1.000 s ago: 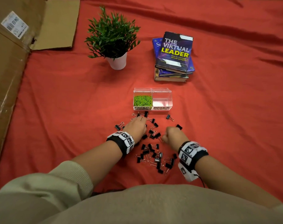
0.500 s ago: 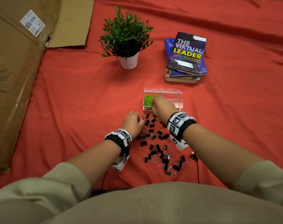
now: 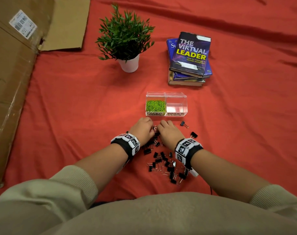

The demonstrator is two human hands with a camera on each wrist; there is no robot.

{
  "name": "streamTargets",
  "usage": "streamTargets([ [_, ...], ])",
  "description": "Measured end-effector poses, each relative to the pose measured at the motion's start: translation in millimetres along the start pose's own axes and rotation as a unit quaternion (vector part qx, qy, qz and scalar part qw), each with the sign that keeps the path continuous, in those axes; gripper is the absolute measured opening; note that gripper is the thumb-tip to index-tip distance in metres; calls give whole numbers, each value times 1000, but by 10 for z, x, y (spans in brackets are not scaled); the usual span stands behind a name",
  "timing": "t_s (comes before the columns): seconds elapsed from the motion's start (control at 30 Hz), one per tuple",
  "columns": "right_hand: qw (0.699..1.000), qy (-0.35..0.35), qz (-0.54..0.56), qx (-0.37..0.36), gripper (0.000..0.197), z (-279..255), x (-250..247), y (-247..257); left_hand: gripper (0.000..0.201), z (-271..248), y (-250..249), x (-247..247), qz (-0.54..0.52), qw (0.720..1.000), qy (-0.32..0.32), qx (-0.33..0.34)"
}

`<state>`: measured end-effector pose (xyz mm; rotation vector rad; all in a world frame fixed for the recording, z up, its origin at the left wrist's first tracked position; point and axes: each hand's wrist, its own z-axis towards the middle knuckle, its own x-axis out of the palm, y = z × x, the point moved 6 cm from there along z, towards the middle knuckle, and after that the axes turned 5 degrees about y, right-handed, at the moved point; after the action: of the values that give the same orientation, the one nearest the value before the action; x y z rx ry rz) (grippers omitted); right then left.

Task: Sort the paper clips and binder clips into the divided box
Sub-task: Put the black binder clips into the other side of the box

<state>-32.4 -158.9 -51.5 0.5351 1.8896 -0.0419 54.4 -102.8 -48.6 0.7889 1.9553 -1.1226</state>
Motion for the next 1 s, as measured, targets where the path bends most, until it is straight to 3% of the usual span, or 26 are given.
streamTargets([
  [0.23,996,37,79,-10,22,7,-2,-53,15,-50,19,59,26,1000,-4,-3],
  [0.33,985,13,170,7,13,-56,-102,-119,22,-88,23,70,14,1000,-6,-5],
  [0.43,940,-21,330,86,11,-112,-222,-300,39,-127,23,95,18,1000,16,-5],
  [0.57,882,-80,451,115,24,-65,-580,-549,47,-147,-10,120,25,999,43,6],
  [0.63,890,-123,420,128,23,-8,-814,-699,44,-140,-27,114,9,999,43,2],
  [0.7,917,-142,347,138,15,48,-978,-798,44,-131,-24,114,-16,999,48,-15],
  [0.83,944,-117,277,136,10,121,-997,-846,39,-118,16,123,-72,995,55,-53],
  [1.0,937,-172,278,126,19,-100,-1008,-891,24,-125,26,123,-79,994,51,-62],
])
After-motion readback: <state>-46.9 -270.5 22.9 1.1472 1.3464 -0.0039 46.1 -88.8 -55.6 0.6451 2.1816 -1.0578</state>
